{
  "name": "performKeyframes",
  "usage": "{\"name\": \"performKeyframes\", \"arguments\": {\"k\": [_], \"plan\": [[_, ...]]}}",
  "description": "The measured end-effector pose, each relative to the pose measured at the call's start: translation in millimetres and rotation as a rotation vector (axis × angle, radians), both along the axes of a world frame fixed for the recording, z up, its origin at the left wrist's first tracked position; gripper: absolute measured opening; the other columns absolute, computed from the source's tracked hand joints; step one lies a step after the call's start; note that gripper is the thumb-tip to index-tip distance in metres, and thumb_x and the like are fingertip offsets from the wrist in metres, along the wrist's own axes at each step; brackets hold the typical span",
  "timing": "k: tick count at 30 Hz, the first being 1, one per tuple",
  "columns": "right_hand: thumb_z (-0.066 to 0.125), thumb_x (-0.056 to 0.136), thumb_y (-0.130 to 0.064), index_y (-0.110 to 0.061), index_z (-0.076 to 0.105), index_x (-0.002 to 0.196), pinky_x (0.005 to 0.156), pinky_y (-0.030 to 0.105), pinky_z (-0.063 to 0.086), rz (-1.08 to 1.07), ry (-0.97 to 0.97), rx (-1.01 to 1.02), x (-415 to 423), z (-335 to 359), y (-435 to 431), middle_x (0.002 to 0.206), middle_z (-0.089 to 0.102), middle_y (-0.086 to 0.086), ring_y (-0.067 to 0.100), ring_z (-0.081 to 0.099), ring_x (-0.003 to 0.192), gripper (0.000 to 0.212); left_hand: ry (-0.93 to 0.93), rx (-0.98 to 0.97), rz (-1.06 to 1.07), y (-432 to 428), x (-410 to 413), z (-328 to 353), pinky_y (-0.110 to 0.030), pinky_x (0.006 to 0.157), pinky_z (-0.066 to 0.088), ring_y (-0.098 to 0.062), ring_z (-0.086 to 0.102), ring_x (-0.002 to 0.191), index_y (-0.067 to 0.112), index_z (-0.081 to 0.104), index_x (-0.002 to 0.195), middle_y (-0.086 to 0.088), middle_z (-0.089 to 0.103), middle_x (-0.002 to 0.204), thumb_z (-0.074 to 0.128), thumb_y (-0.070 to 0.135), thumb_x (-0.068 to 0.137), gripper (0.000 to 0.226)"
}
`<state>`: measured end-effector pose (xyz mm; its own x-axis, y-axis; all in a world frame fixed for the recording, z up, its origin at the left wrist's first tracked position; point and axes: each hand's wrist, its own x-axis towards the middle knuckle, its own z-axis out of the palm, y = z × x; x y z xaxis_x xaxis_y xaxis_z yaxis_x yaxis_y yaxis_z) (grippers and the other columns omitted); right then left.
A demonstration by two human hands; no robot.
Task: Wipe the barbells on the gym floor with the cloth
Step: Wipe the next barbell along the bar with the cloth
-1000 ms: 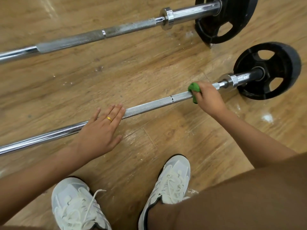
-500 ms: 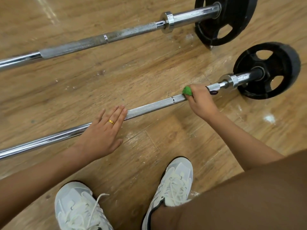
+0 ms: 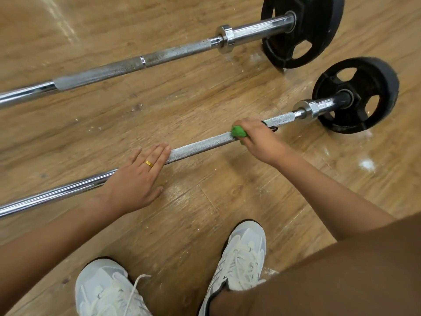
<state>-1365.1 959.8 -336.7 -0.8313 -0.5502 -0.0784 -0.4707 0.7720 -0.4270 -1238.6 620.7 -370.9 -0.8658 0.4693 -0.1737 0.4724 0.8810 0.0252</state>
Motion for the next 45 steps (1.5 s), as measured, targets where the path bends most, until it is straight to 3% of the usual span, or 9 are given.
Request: {"name": "performKeyframes", "arguments": {"k": [3,8,13,20,24,27,32,38,45], "plan": [[0.054,0.087,-0.006,-0.008,0.066,0.099,0.088,0.043,0.044,-0.081,0.025,0.001,-11.7,-3.9,12.2,0.097,0.067,0.010,0.032,0.058,0.094,0.017,-0.021,0.014,0.019,-3.8,-4.3,-1.6,-0.048,0.122,0.018,-0.027,0.022,0.152,0.007,0.008,0.161,-0.011,0.021,0.166,0.039,0.055,0.087,0.093],[0.047,0.082,-0.015,-0.015,0.061,0.086,0.080,0.038,0.037,-0.125,0.062,0.014,-15.5,-4.1,0.2,0.084,0.059,0.002,0.034,0.057,0.088,0.016,-0.050,0.119,0.098,1.2,-8.6,-1.8,-0.048,0.123,0.003,-0.022,0.010,0.155,0.012,0.003,0.161,-0.006,0.014,0.168,0.032,0.071,0.080,0.104],[0.052,0.082,-0.001,-0.012,0.066,0.104,0.092,0.038,0.041,-0.072,0.048,-0.028,-13.1,-10.7,6.6,0.102,0.065,0.001,0.027,0.057,0.100,0.027,-0.061,0.160,0.105,0.2,-7.5,-0.9,-0.045,0.124,-0.003,-0.019,0.005,0.156,0.014,-0.002,0.161,-0.003,0.008,0.169,0.030,0.075,0.079,0.107],[0.049,0.092,-0.027,-0.011,0.063,0.102,0.091,0.041,0.039,-0.146,0.155,-0.041,10.5,-26.5,-12.8,0.100,0.064,0.006,0.029,0.055,0.098,0.023,-0.067,0.187,0.103,5.0,3.3,-1.5,-0.045,0.123,-0.007,-0.015,0.000,0.155,0.017,-0.007,0.160,-0.001,0.005,0.169,0.031,0.076,0.080,0.106],[0.051,0.082,-0.010,-0.012,0.063,0.114,0.098,0.032,0.036,-0.092,0.126,-0.009,11.2,-19.5,9.0,0.115,0.065,0.003,0.025,0.053,0.110,0.035,-0.055,0.174,0.094,7.5,13.4,-3.2,-0.040,0.120,-0.017,-0.018,0.000,0.156,0.018,-0.013,0.159,-0.002,0.002,0.169,0.032,0.076,0.083,0.105],[0.048,0.086,-0.013,-0.014,0.064,0.103,0.093,0.035,0.036,-0.208,0.161,-0.019,15.5,-16.7,12.5,0.105,0.065,0.007,0.031,0.054,0.102,0.023,-0.055,0.197,0.099,12.1,21.2,-3.3,-0.040,0.119,-0.020,-0.018,0.002,0.155,0.019,-0.013,0.159,-0.003,0.002,0.169,0.036,0.075,0.084,0.106],[0.055,0.089,-0.010,-0.013,0.062,0.112,0.097,0.038,0.039,-0.022,0.160,-0.046,39.1,-26.2,-3.9,0.110,0.064,0.002,0.025,0.052,0.107,0.023,-0.067,0.224,0.108,19.6,34.9,-4.7,-0.046,0.122,-0.014,-0.016,-0.002,0.154,0.019,-0.011,0.160,-0.001,0.000,0.168,0.039,0.074,0.085,0.106],[0.049,0.082,-0.001,-0.015,0.060,0.093,0.092,0.042,0.036,-0.211,0.196,-0.049,47.2,-16.7,15.6,0.097,0.059,0.003,0.033,0.050,0.100,0.021,-0.070,0.240,0.088,26.7,51.6,-2.2,-0.040,0.122,-0.015,-0.015,-0.007,0.155,0.021,-0.015,0.159,0.001,-0.008,0.168,0.042,0.072,0.086,0.105],[0.053,0.088,-0.009,-0.006,0.058,0.118,0.101,0.050,0.039,-0.060,0.168,-0.049,72.3,-21.5,12.7,0.113,0.060,0.008,0.028,0.048,0.113,0.031,-0.047,0.209,0.076,34.2,67.3,-2.9,-0.043,0.123,-0.005,-0.013,-0.010,0.154,0.013,0.001,0.162,-0.005,0.001,0.169,0.044,0.070,0.087,0.104]]}}
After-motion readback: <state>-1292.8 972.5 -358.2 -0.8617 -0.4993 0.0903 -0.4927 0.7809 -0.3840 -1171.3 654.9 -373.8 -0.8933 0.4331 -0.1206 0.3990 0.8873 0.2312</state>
